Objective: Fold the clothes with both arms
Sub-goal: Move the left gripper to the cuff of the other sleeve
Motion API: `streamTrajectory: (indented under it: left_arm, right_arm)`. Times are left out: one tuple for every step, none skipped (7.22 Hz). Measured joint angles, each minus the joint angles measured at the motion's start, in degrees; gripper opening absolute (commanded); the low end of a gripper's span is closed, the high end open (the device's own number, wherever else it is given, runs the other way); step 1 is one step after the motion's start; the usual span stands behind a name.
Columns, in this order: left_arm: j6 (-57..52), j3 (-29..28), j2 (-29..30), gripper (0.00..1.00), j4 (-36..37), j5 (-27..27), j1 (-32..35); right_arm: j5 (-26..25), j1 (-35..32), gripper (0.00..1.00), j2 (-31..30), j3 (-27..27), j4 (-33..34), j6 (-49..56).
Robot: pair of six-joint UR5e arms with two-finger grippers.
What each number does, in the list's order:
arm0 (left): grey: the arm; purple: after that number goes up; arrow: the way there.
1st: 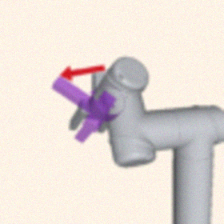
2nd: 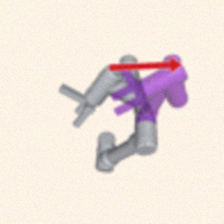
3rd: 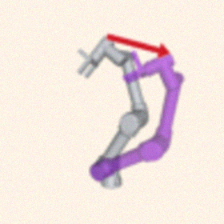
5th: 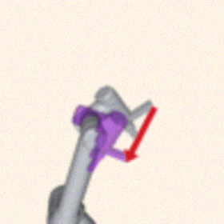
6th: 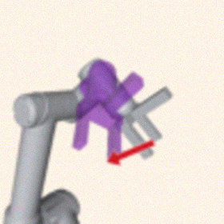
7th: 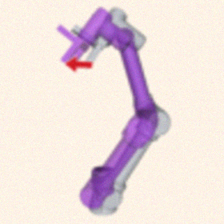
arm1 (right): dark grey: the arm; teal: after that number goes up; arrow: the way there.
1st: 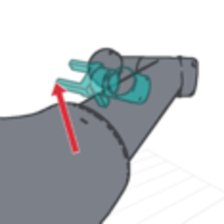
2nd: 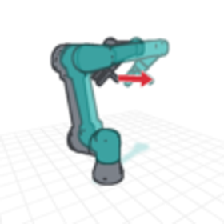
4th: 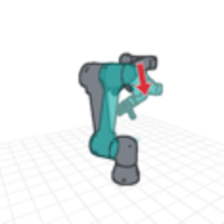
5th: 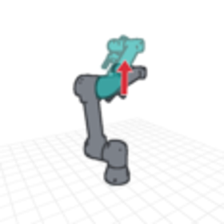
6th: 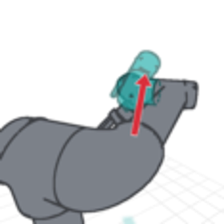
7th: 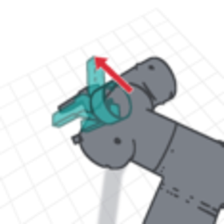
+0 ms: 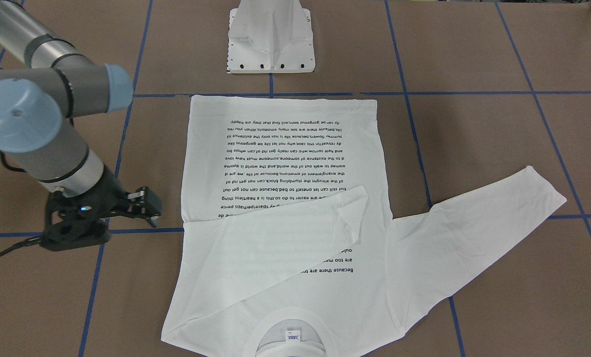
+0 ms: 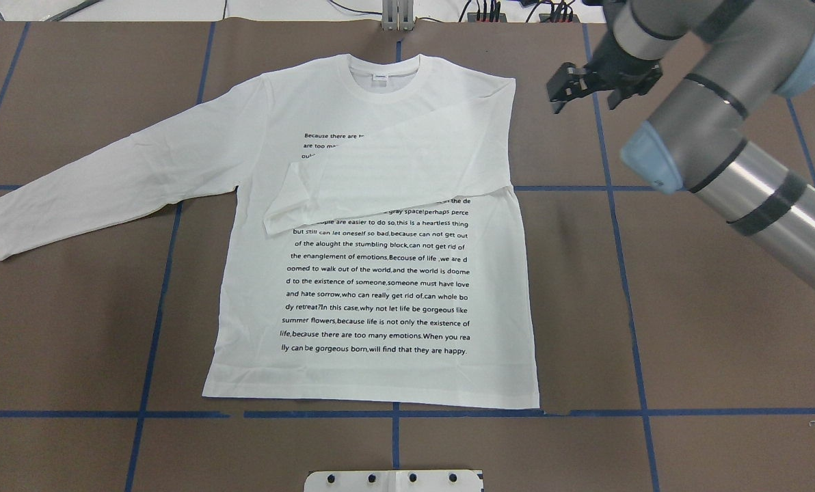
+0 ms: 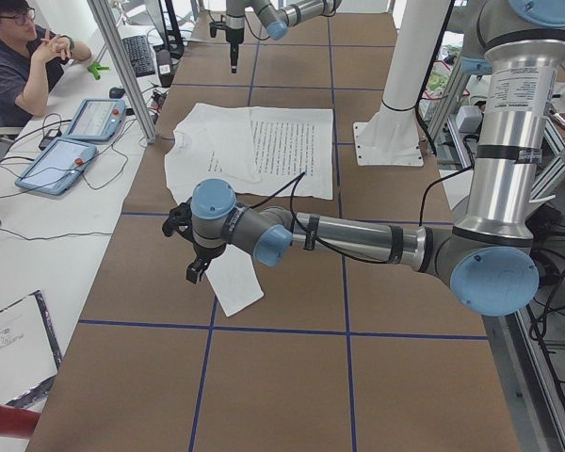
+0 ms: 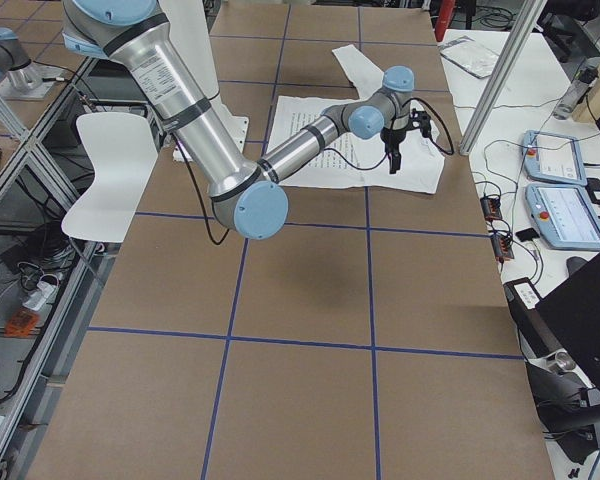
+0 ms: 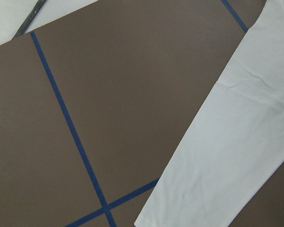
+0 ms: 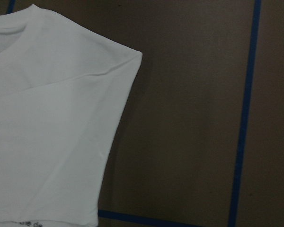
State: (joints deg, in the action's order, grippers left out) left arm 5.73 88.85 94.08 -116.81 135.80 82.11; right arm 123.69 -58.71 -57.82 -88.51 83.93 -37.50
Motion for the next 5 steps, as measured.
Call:
streamTrajectory:
  left_arm:
    - [6.84, -3.59, -1.44, 1.00, -9.02, -1.18, -2.34]
    - [14.76, -6.93, -3.25, 0.99, -19.48, -3.59, -5.65]
    - [21.12, -9.83, -4.64, 0.93, -27.87, -5.60, -8.86]
    - [24.16, -11.83, -5.24, 0.89, -32.22, -6.69, -11.03]
    - [25.38, -12.79, -5.66, 0.88, -34.00, -7.48, -13.14]
  right_arm:
    - [1.97, -3.61, 1.00, -4.55, -0.53, -0.19, 7.80]
    - [4.12, -6.93, 1.00, -8.75, -0.78, -0.58, 13.66]
    - [5.62, -9.23, 1.00, -11.95, -1.21, -0.87, 16.52]
    - [6.20, -10.29, 1.00, -13.73, -1.76, -0.99, 17.50]
    - [6.34, -10.70, 1.00, -14.75, -2.18, -1.03, 17.83]
